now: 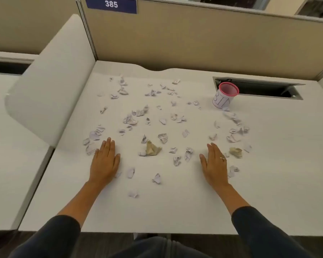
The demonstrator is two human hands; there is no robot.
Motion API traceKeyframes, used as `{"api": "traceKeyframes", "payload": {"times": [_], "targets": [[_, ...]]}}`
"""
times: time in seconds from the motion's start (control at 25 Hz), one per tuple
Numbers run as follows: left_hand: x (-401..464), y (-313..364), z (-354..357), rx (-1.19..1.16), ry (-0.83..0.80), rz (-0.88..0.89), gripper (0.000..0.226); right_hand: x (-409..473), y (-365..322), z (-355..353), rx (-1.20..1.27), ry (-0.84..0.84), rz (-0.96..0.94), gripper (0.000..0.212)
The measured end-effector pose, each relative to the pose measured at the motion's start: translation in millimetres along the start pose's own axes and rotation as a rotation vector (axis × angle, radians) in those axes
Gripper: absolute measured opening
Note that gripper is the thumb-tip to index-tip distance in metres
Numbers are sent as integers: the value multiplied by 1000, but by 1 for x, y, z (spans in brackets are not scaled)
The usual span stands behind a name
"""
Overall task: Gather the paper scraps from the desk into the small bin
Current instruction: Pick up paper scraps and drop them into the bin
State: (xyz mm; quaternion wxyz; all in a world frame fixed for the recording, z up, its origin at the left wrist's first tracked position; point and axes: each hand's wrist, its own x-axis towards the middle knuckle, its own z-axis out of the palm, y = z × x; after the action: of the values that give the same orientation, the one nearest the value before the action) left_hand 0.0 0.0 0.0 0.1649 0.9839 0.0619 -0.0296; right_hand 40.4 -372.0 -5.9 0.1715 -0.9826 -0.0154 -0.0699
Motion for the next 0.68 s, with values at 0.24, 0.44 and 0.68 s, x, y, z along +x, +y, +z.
{"api": "traceKeyframes", "payload": {"times": [0.24, 0.44, 0.68], "targets": [[-6, 4, 12, 4, 39, -18, 70, -28, -11, 9, -99, -33, 1, 55], [-6, 3, 14, -27, 45, -28, 66, -29, -13, 8, -111, -27, 9, 55], [10, 26, 4, -88, 149, 72, 61, -24, -11, 8, -24, -42, 38, 43]]}}
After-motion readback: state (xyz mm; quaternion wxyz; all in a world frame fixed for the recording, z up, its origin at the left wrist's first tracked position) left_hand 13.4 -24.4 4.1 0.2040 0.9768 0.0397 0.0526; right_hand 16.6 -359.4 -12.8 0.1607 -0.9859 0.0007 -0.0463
